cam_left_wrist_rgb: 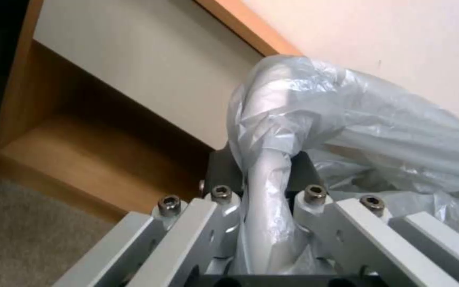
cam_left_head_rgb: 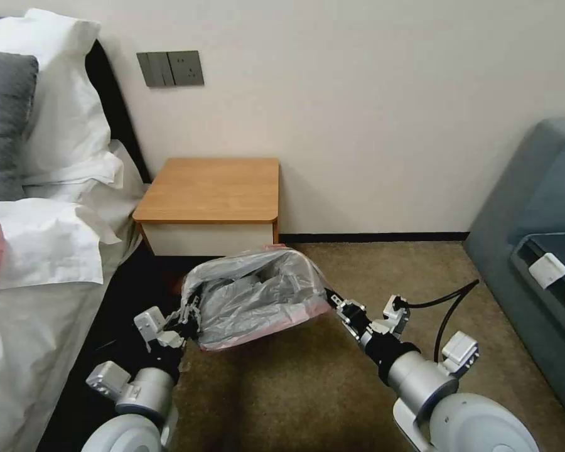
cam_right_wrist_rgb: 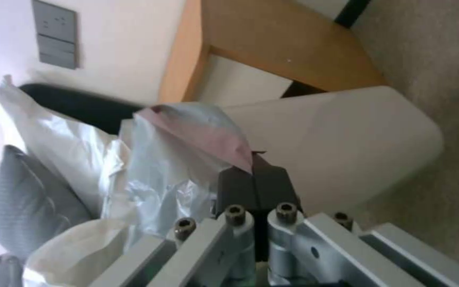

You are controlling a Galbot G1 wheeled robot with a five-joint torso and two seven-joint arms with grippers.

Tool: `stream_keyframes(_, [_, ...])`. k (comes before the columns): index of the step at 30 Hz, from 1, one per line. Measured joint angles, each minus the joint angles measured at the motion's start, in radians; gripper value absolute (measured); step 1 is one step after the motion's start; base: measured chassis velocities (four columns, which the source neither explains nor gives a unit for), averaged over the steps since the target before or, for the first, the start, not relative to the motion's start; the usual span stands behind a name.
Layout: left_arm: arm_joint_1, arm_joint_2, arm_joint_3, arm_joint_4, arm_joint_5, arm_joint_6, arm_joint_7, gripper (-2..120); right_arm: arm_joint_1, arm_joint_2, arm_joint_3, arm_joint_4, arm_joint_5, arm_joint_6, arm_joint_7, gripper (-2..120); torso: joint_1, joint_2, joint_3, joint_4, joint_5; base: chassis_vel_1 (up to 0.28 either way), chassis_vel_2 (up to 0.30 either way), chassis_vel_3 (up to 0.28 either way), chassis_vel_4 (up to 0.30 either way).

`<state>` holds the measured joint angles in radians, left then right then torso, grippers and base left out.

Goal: Pick up the garbage bag from the table and place it over the trash can.

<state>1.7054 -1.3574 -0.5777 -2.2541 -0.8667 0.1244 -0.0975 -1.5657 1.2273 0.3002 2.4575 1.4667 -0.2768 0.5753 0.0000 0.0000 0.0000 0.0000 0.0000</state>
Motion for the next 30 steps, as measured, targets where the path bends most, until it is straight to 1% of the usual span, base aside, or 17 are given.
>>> stream_keyframes(4, [-0.002, -0.001, -0.008, -0.009, -0.036, 0.013, -0.006, 8, 0.005, 0.004, -0.005, -0.027, -0.023, -0.018, -0.026, 0, 0.0, 0.0, 0.0, 0.0, -0.0001, 0.0, 0.0, 0.0, 0.0])
stream_keyframes(7, [-0.002, -0.001, -0.012, -0.014, -0.064, 0.024, -0.008, 8, 0.018, 0.012, -0.018, -0.065, -0.069, -0.027, -0.08, 0, 0.0, 0.0, 0.0, 0.0, 0.0, 0.0, 0.0, 0.0, 0.0])
stream_keyframes(8, [-0.002, -0.001, -0.012, -0.014, -0.064, 0.024, -0.008, 8, 0.018, 0.012, -0.018, -0.065, -0.069, -0.027, -0.08, 0, 0.0, 0.0, 0.0, 0.0, 0.0, 0.0, 0.0, 0.0, 0.0])
stream_keyframes(11, [0.003, 0.0, -0.014, -0.016, -0.074, 0.032, -0.005, 8, 0.051, 0.023, -0.031, -0.123, -0.14, -0.026, -0.134, 0, 0.0, 0.0, 0.0, 0.0001, -0.0001, 0.0, 0.0, 0.0, 0.0])
stream_keyframes(12, [0.003, 0.0, -0.014, -0.016, -0.074, 0.032, -0.005, 8, 0.051, 0.023, -0.031, -0.123, -0.14, -0.026, -0.134, 0, 0.0, 0.0, 0.0, 0.0001, -0.0001, 0.0, 0.0, 0.0, 0.0])
stream_keyframes(14, [0.005, 0.001, -0.014, -0.019, -0.079, 0.033, -0.001, 8, 0.065, 0.024, -0.035, -0.16, -0.182, -0.025, -0.161, 0, 0.0, 0.0, 0.0, 0.0001, 0.0001, 0.0, 0.0, 0.0, 0.0])
stream_keyframes(20, [0.006, 0.001, -0.013, -0.024, -0.095, 0.038, 0.001, 8, 0.074, 0.028, -0.044, -0.226, -0.249, -0.025, -0.201, 0, 0.0, 0.0, 0.0, 0.0, 0.0, 0.0, 0.0, 0.0, 0.0])
stream_keyframes(27, [0.009, -0.002, -0.013, -0.03, -0.112, 0.043, 0.004, 8, 0.086, 0.04, -0.04, -0.279, -0.285, -0.015, -0.222, 0, 0.0, 0.0, 0.0, 0.0, 0.0001, 0.0, 0.0, 0.0, 0.0])
stream_keyframes(30, [0.01, -0.003, -0.013, -0.031, -0.115, 0.044, 0.006, 8, 0.087, 0.042, -0.038, -0.283, -0.289, -0.02, -0.228, 0, 0.0, 0.0, 0.0, 0.0001, 0.0, 0.0, 0.0, 0.0, 0.0])
